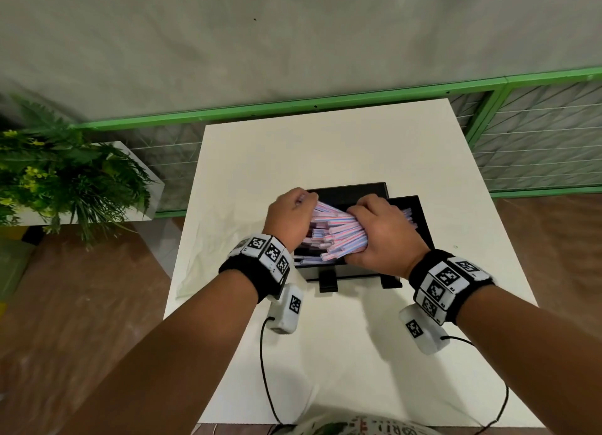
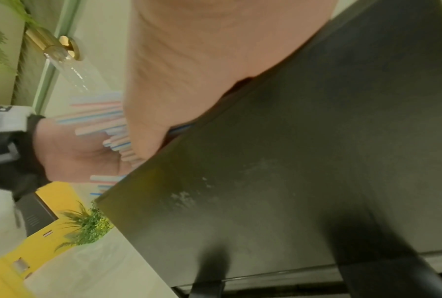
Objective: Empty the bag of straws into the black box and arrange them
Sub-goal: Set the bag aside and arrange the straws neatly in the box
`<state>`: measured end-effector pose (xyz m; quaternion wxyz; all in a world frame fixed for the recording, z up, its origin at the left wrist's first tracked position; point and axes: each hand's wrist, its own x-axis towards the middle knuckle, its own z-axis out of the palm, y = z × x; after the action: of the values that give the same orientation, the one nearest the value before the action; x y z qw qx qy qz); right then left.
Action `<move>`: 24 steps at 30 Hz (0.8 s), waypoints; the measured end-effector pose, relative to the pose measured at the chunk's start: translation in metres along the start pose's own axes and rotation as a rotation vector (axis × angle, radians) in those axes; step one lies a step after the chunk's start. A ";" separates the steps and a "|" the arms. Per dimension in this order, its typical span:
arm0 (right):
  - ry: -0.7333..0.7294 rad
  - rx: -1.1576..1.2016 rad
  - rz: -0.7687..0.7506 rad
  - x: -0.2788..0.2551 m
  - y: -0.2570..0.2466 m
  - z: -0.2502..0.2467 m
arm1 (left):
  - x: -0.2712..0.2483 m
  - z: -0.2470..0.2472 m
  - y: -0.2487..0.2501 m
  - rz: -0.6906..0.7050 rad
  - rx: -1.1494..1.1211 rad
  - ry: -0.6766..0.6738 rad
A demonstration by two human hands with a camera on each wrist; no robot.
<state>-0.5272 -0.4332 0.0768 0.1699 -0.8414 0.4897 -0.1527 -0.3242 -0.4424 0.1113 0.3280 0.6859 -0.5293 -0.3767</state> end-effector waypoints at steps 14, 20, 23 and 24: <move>0.025 -0.004 0.042 0.001 0.003 -0.008 | -0.004 0.008 0.005 -0.042 -0.264 0.036; -0.083 -0.053 0.094 0.000 0.006 -0.001 | -0.004 0.002 0.010 -0.040 0.108 -0.147; -0.063 -0.123 0.117 -0.001 0.006 0.000 | -0.008 -0.009 0.017 0.000 0.173 -0.042; -0.057 -0.138 0.124 -0.002 0.006 0.000 | -0.007 -0.013 0.017 -0.008 0.144 -0.003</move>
<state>-0.5327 -0.4346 0.0736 0.1346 -0.8233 0.5451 -0.0836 -0.3217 -0.4388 0.1335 0.2755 0.7092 -0.5529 -0.3398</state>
